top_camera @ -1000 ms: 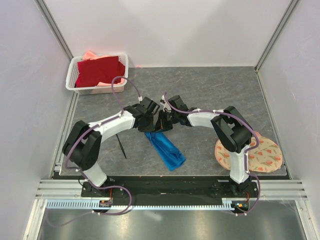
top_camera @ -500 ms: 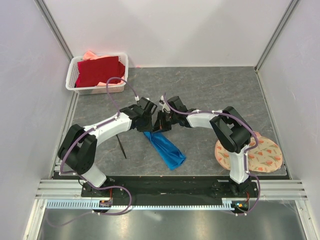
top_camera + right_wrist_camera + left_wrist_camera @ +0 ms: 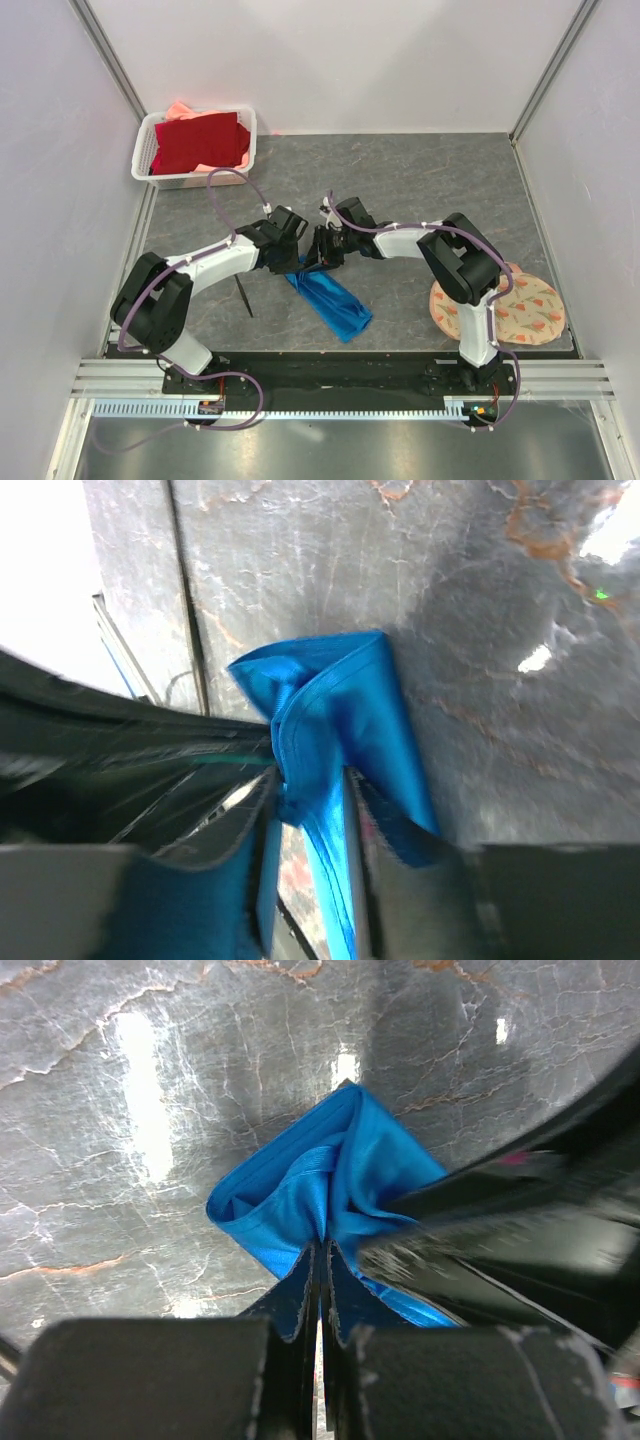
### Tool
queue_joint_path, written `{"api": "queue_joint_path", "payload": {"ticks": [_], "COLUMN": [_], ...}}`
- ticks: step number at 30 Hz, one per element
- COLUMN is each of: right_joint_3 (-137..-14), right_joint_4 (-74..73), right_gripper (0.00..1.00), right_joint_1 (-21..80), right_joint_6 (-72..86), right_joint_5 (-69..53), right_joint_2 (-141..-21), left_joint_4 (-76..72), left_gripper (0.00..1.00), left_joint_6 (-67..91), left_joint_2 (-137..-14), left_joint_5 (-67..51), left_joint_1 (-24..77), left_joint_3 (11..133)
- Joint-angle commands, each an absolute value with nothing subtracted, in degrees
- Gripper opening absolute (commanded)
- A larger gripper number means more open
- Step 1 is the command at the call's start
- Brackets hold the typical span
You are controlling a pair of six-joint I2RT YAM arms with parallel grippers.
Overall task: Fold the napkin into a case and place the utensils inside
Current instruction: Grasp the top corner of the smaller rectangle folded napkin from the folded napkin.
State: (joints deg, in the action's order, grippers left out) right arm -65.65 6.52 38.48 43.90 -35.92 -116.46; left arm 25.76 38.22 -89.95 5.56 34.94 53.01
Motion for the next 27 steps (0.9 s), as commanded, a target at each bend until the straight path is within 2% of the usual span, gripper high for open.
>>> {"api": "queue_joint_path", "payload": {"ticks": [1, 2, 4, 9, 10, 14, 23, 27], "right_joint_3": [-64.1, -63.9, -63.6, -63.9, -64.0, -64.4, -65.7, -63.4], "right_joint_4": [6.2, 6.2, 6.0, 6.2, 6.3, 9.0, 14.4, 18.8], "right_gripper": [0.41, 0.46, 0.48, 0.46, 0.43, 0.22, 0.07, 0.06], "right_joint_1": [37.8, 37.8, 37.8, 37.7, 37.8, 38.1, 40.8, 41.4], "right_joint_6": [41.6, 41.5, 41.2, 41.2, 41.3, 43.0, 46.0, 47.6], "right_joint_5": [-36.7, -36.7, -36.9, -36.7, -36.7, -37.8, -39.0, -38.2], "right_joint_2": [-111.2, -110.8, -110.7, -111.0, -111.2, -113.0, -118.1, -119.4], "left_joint_4": [22.9, 22.7, 22.6, 22.5, 22.4, 22.4, 18.5, 16.0], "left_gripper": [0.02, 0.02, 0.02, 0.02, 0.02, 0.02, 0.02, 0.02], "left_joint_6": [40.5, 40.4, 40.3, 40.3, 40.3, 40.4, 41.7, 43.3], "left_joint_2": [-87.6, -87.5, -87.6, -87.3, -87.4, -87.2, -85.5, -84.3], "left_joint_5": [4.7, 4.6, 4.4, 4.3, 4.2, 3.8, 0.2, -3.2], "left_joint_1": [34.5, 34.5, 34.5, 34.4, 34.4, 34.3, 34.0, 33.4], "left_joint_3": [51.9, 51.7, 51.6, 51.5, 51.6, 51.9, 50.5, 49.2]}}
